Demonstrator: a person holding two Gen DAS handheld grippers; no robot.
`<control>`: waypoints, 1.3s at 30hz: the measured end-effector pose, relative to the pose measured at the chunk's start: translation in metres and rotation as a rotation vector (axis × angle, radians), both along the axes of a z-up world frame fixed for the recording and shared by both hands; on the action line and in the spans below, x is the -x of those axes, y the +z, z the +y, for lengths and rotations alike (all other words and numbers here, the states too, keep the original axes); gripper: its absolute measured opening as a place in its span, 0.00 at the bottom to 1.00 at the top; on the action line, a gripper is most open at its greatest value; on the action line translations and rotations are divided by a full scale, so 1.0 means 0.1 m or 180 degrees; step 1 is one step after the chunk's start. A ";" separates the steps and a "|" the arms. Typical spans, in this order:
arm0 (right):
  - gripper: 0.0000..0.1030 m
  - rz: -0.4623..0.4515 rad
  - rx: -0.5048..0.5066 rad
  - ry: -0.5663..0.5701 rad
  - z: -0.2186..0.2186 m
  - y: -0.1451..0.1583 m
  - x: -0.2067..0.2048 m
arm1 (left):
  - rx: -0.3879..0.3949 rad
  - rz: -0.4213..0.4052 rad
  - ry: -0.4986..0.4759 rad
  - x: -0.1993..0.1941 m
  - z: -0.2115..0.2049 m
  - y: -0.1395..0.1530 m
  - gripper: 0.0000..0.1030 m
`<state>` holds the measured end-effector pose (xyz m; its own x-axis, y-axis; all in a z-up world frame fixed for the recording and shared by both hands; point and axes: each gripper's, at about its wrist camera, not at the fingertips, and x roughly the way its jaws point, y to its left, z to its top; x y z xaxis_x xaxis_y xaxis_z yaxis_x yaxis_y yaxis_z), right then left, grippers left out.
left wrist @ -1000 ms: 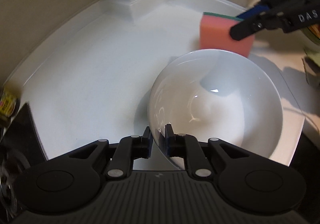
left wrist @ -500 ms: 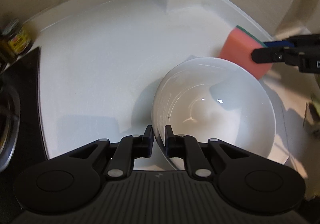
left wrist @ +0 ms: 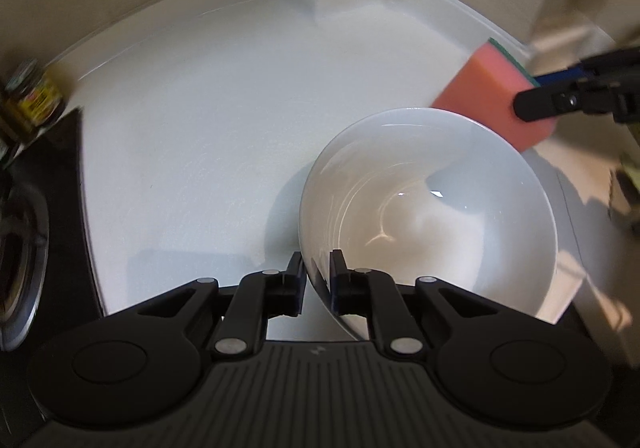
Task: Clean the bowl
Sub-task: 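Scrub the bowl's outer wall with the sponge while the left gripper holds the rim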
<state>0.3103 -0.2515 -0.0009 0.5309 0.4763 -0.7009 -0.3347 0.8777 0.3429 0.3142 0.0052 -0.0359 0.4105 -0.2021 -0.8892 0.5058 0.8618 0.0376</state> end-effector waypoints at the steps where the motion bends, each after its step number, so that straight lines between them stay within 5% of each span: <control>1: 0.22 0.0005 -0.0025 -0.0008 -0.01 0.00 -0.02 | -0.0011 -0.0014 -0.0181 -0.05 -0.01 0.00 0.10; 6: 0.22 -0.0119 0.0133 0.0039 0.11 -0.01 -0.17 | -0.0029 0.0004 -0.0672 -0.30 -0.10 -0.01 0.10; 17: 0.22 -0.0158 -0.0007 0.0014 0.01 -0.02 0.02 | 0.0276 0.0148 0.0578 -0.19 0.14 -0.02 0.11; 30: 0.22 -0.0189 0.0140 -0.0038 -0.02 0.01 -0.07 | 0.0085 0.0002 -0.0030 -0.64 -0.12 -0.06 0.09; 39: 0.22 -0.0187 0.0017 -0.0160 -0.06 -0.04 -0.01 | 0.0273 0.0088 0.0490 -0.26 0.09 0.03 0.10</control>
